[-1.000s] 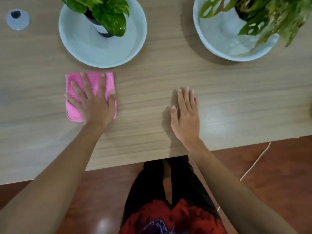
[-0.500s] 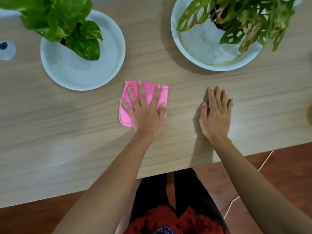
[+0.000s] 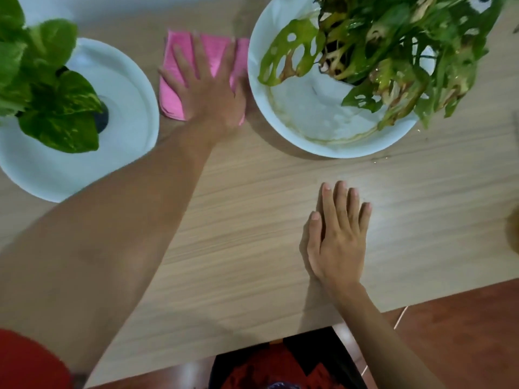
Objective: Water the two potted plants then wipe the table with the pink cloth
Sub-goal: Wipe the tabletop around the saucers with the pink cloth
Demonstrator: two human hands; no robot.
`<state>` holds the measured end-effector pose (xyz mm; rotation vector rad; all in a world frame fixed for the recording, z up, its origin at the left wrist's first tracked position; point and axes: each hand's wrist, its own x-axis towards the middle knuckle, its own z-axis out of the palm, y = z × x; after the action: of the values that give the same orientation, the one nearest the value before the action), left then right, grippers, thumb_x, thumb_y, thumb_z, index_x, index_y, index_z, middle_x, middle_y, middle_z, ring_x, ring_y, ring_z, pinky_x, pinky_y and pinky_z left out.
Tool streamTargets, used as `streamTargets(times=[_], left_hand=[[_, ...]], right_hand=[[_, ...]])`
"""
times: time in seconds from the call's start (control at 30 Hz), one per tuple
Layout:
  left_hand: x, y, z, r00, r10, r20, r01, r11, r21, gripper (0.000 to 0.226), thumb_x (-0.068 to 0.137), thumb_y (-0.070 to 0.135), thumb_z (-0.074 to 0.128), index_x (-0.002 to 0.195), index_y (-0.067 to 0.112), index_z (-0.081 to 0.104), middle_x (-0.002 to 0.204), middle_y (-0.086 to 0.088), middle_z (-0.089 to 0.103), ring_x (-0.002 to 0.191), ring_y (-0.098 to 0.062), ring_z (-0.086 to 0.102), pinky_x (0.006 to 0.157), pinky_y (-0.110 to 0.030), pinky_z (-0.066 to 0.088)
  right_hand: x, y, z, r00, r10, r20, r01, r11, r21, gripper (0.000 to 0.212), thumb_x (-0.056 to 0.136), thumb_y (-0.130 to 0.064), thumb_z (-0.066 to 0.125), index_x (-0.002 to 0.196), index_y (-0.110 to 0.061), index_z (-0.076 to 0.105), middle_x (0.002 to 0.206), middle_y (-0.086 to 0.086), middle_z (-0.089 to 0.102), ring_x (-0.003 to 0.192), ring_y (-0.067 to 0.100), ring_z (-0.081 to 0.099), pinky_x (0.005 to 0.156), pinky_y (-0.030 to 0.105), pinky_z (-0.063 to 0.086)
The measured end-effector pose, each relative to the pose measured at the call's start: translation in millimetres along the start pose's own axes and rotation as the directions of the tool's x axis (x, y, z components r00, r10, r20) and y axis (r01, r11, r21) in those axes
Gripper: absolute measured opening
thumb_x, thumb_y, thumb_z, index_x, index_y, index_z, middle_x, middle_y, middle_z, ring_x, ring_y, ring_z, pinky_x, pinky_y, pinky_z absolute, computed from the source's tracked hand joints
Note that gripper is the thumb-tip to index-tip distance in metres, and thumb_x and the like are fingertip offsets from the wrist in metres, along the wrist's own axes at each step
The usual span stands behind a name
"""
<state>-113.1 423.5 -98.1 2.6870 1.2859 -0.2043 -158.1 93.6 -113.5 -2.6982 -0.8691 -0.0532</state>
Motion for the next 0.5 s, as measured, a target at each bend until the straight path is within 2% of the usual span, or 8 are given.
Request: streamTargets(times=[0.17,0.37,0.5], left_hand=[[14.6,2.8,-2.8,1.0,0.005,0.02,-0.006,1.0,0.022,0.065,0.096,0.074,0.004,0.156,0.052,-0.006,0.17,-0.013,-0.013,0.153,-0.045,-0.012,0.112,-0.078,-0.005],[-37.4,5.1,6.7,0.999,0.043,0.006,-0.043,0.999,0.019,0.065,0.096,0.07,0.004,0.157,0.049,-0.004,0.17,-0.014,-0.012,0.153,-0.045,-0.012,0.114,-0.077,-0.004],[-89.8,9.1,19.5,0.999,0.044,0.016,-0.044,0.999,-0.004,0.062,0.1,0.065,0.008,0.159,0.047,0.0,0.17,-0.011,-0.012,0.154,-0.043,-0.013,0.115,-0.075,-0.005]], right_hand=[[2.5,1.7,1.7,1.0,-0.022,-0.009,0.022,0.999,-0.024,0.052,0.106,-0.027,0.036,0.153,-0.009,0.04,0.161,0.016,0.032,0.153,0.034,0.023,0.122,0.06,0.019],[3.1,1.5,-1.2,1.0,-0.007,-0.012,0.007,1.0,0.002,0.051,0.105,-0.029,0.039,0.153,-0.011,0.042,0.16,0.016,0.037,0.151,0.034,0.028,0.124,0.057,0.018],[1.5,8.6,-8.8,0.999,-0.025,0.032,0.019,0.984,0.18,0.052,0.103,-0.026,0.043,0.152,-0.01,0.042,0.162,0.018,0.032,0.152,0.034,0.025,0.126,0.053,0.014]])
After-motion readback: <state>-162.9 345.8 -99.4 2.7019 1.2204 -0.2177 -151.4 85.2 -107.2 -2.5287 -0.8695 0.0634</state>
